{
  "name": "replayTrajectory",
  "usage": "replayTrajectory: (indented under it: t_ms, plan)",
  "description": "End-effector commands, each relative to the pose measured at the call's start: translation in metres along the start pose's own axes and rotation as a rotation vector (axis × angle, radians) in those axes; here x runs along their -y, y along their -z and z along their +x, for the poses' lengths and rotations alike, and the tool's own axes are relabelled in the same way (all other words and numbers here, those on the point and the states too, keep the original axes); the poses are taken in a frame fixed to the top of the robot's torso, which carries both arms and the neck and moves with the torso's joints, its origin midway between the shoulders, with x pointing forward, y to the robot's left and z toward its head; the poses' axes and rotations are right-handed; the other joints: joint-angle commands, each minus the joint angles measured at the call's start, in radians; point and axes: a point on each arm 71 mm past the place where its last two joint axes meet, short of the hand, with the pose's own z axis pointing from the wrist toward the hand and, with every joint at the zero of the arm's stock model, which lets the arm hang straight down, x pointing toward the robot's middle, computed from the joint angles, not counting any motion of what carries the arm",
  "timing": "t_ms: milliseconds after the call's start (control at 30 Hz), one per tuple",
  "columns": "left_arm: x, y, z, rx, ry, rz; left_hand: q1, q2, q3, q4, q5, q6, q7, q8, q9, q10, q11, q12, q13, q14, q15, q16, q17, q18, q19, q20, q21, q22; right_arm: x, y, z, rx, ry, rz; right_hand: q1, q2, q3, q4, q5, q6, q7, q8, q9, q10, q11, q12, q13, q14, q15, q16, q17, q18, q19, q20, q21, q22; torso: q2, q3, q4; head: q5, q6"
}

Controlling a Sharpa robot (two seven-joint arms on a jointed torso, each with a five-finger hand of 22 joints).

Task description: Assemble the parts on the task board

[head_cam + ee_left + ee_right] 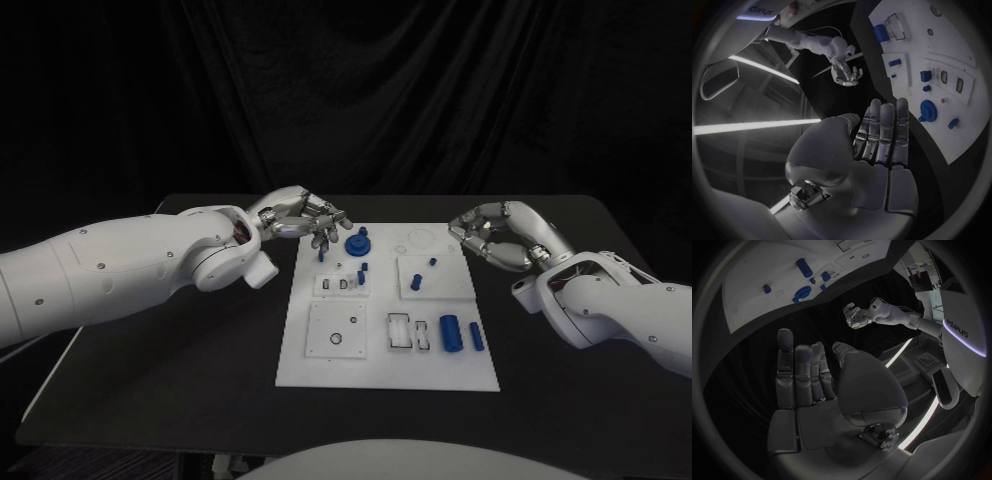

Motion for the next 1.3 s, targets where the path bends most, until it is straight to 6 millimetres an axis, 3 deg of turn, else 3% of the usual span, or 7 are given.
replayTrajectory:
  t_ms: [33, 100, 333, 400, 467, 533, 1300]
  plan:
    - [-0.003, -0.008, 0.007, -0.022, -0.259, -0.134, 0.004, -0.018, -0.02, -0.006, -0.029, 0.029, -0.012, 0.022, 0.013, 0.035, -0.017, 0.085, 0.068, 0.154, -0.015, 0.098, 0.234, 0.009, 0.028, -0.013, 0.061, 0.04, 0.004, 0.006, -0.004, 0.079, -0.103, 0.03, -0.021, 0.003, -0.012, 0.002, 0.051, -0.012, 0.015, -0.006, -0.004, -0.071, 0.019, -0.028, -0.02, -0.093, 0.019, -0.069, -0.049, 0.005, -0.053, 0.014, -0.045, -0.012, -0.049, 0.0252, -0.0158, 0.002, -0.033]
    - [-0.003, -0.012, 0.01, -0.031, -0.324, -0.16, -0.014, -0.028, -0.052, -0.003, -0.071, 0.051, -0.031, 0.053, 0.037, 0.245, -0.038, 0.357, 0.505, 0.377, -0.036, 0.193, 0.562, -0.001, 0.13, -0.036, 0.147, 0.133, 0.006, 0.009, -0.005, 0.089, -0.115, 0.038, -0.03, 0.012, -0.027, 0.003, 0.073, -0.024, 0.025, 0.0, -0.006, -0.115, 0.03, -0.033, -0.033, -0.138, 0.035, -0.071, -0.064, 0.004, -0.084, 0.026, -0.074, -0.023, -0.065, 0.0334, -0.0205, 0.002, -0.051]
    - [-0.004, -0.033, 0.021, -0.059, -0.479, -0.302, -0.087, -0.01, -0.129, 0.0, -0.113, 0.084, -0.078, 0.179, 0.163, 0.712, -0.079, 0.672, 1.277, 0.667, -0.077, 0.235, 0.996, -0.07, 0.511, -0.075, 0.365, 0.53, 0.009, 0.016, -0.009, 0.107, -0.134, 0.053, -0.013, 0.022, -0.033, 0.002, 0.114, -0.026, 0.023, 0.014, -0.005, -0.127, 0.03, -0.018, -0.044, -0.154, 0.035, -0.048, -0.075, 0.01, -0.087, 0.034, -0.088, -0.026, -0.08, 0.0428, -0.0276, 0.009, -0.051]
    - [-0.006, -0.039, 0.024, -0.076, -0.509, -0.353, -0.115, -0.011, -0.154, -0.008, -0.128, 0.086, -0.087, 0.237, 0.223, 0.712, -0.092, 0.672, 1.277, 0.667, -0.09, 0.235, 0.996, -0.103, 0.657, -0.087, 0.429, 0.678, 0.008, 0.018, -0.009, 0.106, -0.141, 0.056, -0.012, 0.022, -0.034, 0.002, 0.118, -0.026, 0.023, 0.016, -0.005, -0.128, 0.03, -0.017, -0.045, -0.155, 0.035, -0.046, -0.077, 0.01, -0.087, 0.034, -0.089, -0.026, -0.081, 0.0445, -0.0281, 0.005, -0.051]
    - [-0.007, -0.045, 0.027, -0.096, -0.543, -0.4, -0.153, 0.004, -0.195, -0.001, -0.151, -0.013, -0.102, 0.409, 0.448, 0.712, -0.11, 0.672, 1.277, 0.667, -0.111, 0.235, 0.996, -0.123, 0.745, -0.108, 0.467, 0.774, 0.007, 0.019, -0.008, 0.104, -0.147, 0.06, -0.009, 0.021, -0.035, 0.002, 0.121, -0.028, 0.023, 0.016, -0.005, -0.129, 0.031, -0.016, -0.047, -0.157, 0.035, -0.044, -0.078, 0.011, -0.087, 0.035, -0.09, -0.026, -0.081, 0.0441, -0.0275, 0.001, -0.051]
    - [-0.009, -0.05, 0.029, -0.117, -0.571, -0.449, -0.162, 0.003, -0.205, -0.001, -0.155, -0.029, -0.104, 0.439, 0.499, 0.712, -0.112, 0.672, 1.277, 0.667, -0.113, 0.235, 0.996, -0.132, 0.782, -0.111, 0.479, 0.813, 0.006, 0.02, -0.009, 0.103, -0.152, 0.065, -0.008, 0.021, -0.035, 0.002, 0.123, -0.029, 0.024, 0.016, -0.005, -0.129, 0.031, -0.015, -0.048, -0.158, 0.035, -0.042, -0.079, 0.011, -0.087, 0.036, -0.09, -0.026, -0.082, 0.0443, -0.0281, 0.0, -0.051]
    - [-0.014, -0.082, 0.038, -0.144, -0.673, -0.734, -0.222, 0.007, -0.257, -0.009, -0.213, -0.044, -0.118, 0.471, 0.66, 0.712, -0.122, 0.672, 1.277, 0.667, -0.124, 0.235, 0.996, -0.129, 0.783, -0.125, 0.473, 0.812, 0.009, 0.02, -0.007, 0.083, -0.165, 0.092, 0.025, 0.02, -0.037, 0.001, 0.162, -0.03, 0.02, 0.034, -0.004, -0.129, 0.027, -0.001, -0.07, -0.159, 0.031, -0.006, -0.098, 0.02, -0.074, 0.04, -0.093, -0.02, -0.078, 0.0681, -0.0519, 0.023, -0.051]
